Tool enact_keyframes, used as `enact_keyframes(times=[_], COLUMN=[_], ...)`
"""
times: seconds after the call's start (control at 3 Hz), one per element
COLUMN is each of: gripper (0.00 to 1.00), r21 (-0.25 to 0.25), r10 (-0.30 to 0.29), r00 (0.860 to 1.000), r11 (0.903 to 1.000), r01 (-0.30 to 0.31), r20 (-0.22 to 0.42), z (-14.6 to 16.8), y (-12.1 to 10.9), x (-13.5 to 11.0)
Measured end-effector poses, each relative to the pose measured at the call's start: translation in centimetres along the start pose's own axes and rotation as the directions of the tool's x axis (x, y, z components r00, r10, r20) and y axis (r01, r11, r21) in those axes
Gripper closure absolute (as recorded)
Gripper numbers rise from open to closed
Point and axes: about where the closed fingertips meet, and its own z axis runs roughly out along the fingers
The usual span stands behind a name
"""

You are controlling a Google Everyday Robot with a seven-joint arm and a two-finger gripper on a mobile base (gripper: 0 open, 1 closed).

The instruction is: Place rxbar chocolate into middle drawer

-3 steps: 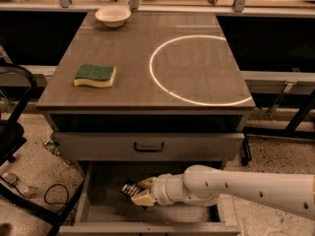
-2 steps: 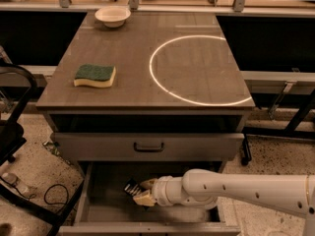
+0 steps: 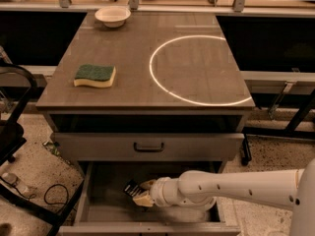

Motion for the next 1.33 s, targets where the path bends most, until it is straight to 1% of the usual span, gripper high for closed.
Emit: enact_keyframes(times=[0.33, 0.67, 1.0, 1.33], gripper=[0.51, 0.20, 0.00, 0.00], r21=[-0.002, -0.006, -0.008, -0.008], r10=[0.000, -0.001, -0.002, -0.002], r00=[1.000, 1.000, 1.000, 1.000], r11=[1.0000, 1.0000, 1.0000, 1.0000], r01=[0.000, 0.001, 0.002, 0.002], r20=[0.000, 0.000, 0.000, 0.000], z=[0.08, 0.21, 0.31, 0.32], y=[0.09, 0.24, 0.35, 0.35], x=[-0.01, -0.04, -0.07, -0.07])
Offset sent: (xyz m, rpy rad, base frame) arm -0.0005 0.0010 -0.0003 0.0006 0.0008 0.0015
